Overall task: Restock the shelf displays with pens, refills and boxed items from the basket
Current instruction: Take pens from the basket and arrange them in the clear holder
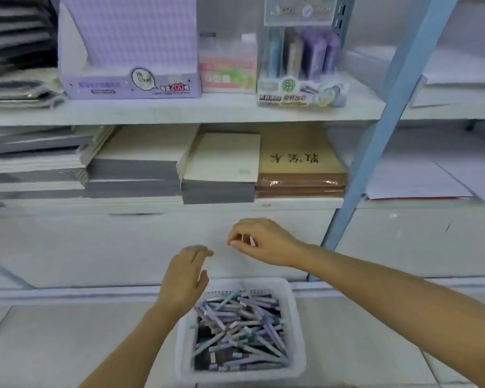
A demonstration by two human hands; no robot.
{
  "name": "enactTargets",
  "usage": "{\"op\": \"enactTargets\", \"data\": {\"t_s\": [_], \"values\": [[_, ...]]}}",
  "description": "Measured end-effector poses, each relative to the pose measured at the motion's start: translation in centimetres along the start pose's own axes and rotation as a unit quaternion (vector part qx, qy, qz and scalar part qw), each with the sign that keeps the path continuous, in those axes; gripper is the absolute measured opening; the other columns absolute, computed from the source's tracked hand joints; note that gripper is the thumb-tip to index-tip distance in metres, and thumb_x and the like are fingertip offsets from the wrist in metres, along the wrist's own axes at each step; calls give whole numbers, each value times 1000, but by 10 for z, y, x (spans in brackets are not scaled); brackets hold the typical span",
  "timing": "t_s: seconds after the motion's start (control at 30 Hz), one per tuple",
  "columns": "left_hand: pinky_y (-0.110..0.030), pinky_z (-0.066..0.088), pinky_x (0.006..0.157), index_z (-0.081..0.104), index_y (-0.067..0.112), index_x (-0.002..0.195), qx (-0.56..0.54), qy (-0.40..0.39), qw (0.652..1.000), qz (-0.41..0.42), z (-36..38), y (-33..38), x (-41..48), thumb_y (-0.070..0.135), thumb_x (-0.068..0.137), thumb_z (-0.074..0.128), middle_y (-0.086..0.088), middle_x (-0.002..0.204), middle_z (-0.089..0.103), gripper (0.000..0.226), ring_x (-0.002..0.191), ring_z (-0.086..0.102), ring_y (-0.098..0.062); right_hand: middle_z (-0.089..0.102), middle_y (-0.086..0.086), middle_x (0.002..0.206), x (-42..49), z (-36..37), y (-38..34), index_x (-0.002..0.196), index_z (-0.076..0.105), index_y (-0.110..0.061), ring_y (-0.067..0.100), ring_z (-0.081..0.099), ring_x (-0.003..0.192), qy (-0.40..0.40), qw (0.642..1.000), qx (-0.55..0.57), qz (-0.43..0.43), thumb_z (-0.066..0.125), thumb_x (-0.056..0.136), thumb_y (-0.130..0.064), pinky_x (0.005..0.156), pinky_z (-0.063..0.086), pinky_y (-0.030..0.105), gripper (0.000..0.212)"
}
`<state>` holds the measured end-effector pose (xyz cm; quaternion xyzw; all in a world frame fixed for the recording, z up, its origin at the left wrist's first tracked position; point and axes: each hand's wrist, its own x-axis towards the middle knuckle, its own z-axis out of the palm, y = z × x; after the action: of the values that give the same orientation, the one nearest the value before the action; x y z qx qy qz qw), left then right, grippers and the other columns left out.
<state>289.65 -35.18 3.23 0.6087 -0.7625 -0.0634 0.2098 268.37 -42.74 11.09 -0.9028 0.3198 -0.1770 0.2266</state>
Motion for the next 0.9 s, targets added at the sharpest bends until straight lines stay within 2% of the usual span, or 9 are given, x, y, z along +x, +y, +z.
{"op": "enactTargets", "data": {"t_s": [0.07, 0.17, 0.23, 0.3, 0.43, 0.53, 0.67, 0.8, 0.9], "values": [[-39, 36, 107, 51, 10, 136, 11, -102, 993, -59, 34, -23, -37, 9, 91, 58, -10, 144, 48, 45, 134, 44, -29, 67, 0, 97, -10, 48, 28, 102, 67, -15, 15, 59, 80, -32, 997, 19, 70, 54, 97, -23, 74, 48, 31, 16], [-30, 18, 119, 18, 19, 153, 56, -241, 958, -145, 75, -50, -84, 31, 102, 41, 1, 163, 10, 58, 149, 14, -15, 65, 3, 106, -41, 115, 65, 110, 62, -15, 17, 60, 86, -57, 977, 31, 205, 55, 96, -24, 75, 46, 25, 18], [-29, 16, 119, 5, 17, 155, 57, -285, 941, -172, 92, -59, -103, 34, 104, 36, 1, 164, -4, 62, 150, 7, -13, 59, 8, 115, -64, 153, 85, 116, 54, -11, 22, 58, 92, -112, 953, 25, 280, 57, 95, -25, 77, 46, 29, 26], [-27, 17, 119, 3, 16, 155, 46, -284, 941, -180, 104, -62, -115, 33, 104, 36, 1, 163, -12, 63, 150, 6, -12, 51, 13, 119, -81, 179, 99, 119, 45, -8, 26, 55, 98, -165, 929, 13, 331, 61, 93, -30, 78, 43, 33, 38], [-27, 16, 119, 20, 12, 153, 1, -208, 959, -193, 118, -60, -123, 25, 102, 45, -1, 162, 3, 59, 148, 17, -16, 40, 11, 132, -101, 213, 112, 135, 36, -6, 26, 43, 119, -220, 901, 0, 374, 76, 76, -49, 91, 41, 31, 83], [-34, 24, 116, 37, 5, 146, -1, -165, 965, -201, 124, -58, -122, 15, 97, 56, -9, 157, 25, 54, 143, 32, -26, 36, 11, 134, -106, 227, 114, 138, 33, -8, 26, 35, 124, -239, 901, -31, 360, 76, 70, -59, 99, 38, 31, 96], [-38, 27, 115, 43, 4, 143, 8, -151, 965, -215, 128, -57, -122, 13, 95, 59, -11, 155, 33, 51, 141, 35, -29, 41, 9, 126, -107, 225, 122, 122, 46, -9, 23, 44, 115, -170, 924, -23, 341, 75, 77, -47, 82, 41, 29, 66], [-36, 22, 117, 39, 8, 146, 19, -162, 963, -216, 130, -54, -121, 18, 98, 53, -8, 158, 25, 51, 146, 25, -26, 44, 8, 125, -109, 231, 115, 124, 43, -10, 23, 47, 110, -226, 925, -88, 294, 69, 83, -39, 79, 46, 33, 57], [-41, 27, 115, 44, 6, 142, 17, -161, 963, -216, 127, -50, -120, 16, 96, 56, -14, 156, 30, 48, 144, 29, -31, 54, 9, 113, -109, 233, 110, 119, 44, -11, 21, 51, 91, -227, 932, -47, 279, 62, 87, -23, 67, 40, 32, 38]]}}
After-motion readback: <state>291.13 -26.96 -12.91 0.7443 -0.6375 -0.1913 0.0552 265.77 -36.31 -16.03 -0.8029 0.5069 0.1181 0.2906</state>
